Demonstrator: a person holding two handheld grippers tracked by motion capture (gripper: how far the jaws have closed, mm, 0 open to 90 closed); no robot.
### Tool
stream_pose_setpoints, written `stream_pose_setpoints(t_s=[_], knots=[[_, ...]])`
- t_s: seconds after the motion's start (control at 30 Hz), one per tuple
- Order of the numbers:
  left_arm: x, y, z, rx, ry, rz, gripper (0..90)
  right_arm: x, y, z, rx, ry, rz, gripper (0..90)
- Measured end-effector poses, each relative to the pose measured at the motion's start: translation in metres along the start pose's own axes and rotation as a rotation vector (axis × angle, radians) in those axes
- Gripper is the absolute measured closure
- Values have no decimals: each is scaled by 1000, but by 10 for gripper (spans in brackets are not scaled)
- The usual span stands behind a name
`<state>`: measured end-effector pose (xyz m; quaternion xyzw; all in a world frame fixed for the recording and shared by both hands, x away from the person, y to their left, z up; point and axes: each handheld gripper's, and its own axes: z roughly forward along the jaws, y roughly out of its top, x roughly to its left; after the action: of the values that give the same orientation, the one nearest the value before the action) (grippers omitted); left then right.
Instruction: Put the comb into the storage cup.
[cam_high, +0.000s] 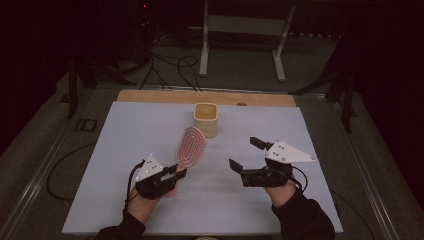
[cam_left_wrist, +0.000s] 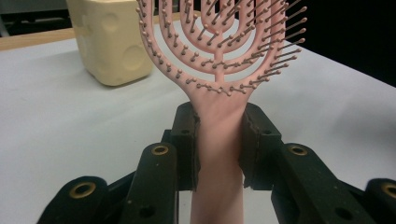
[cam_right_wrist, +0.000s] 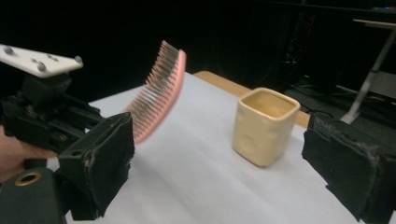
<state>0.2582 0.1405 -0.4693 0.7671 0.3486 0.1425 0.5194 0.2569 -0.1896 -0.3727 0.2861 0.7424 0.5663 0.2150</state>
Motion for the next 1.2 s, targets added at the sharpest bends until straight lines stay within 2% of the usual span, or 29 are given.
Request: stream_pose_setpoints(t_s=[0.1,0.27,0.37,0.5,0.73,0.8,1.03,1.2], knots=[[-2,0,1,0,0,2,711,5,5,6,-5,17,-6,87],[-4,0,0,-13,-7,5,711,11,13,15,1,51,25,87],[-4,1,0,-14,-9,10,711,14,16,19,-5,66,23,87],[-5,1,0,-16,-7,14,711,17,20,26,-5,68,32,87],[-5,0,0,-23,-1,13,711,22,25,39,-3,74,78,87],[-5,0,0,-25,-2,11,711,24,26,44,-4,51,94,87],[-4,1,-2,-39,-2,15,711,30,27,61,19,57,159,87],[-5,1,-2,-42,-4,21,711,32,25,76,39,70,247,87]])
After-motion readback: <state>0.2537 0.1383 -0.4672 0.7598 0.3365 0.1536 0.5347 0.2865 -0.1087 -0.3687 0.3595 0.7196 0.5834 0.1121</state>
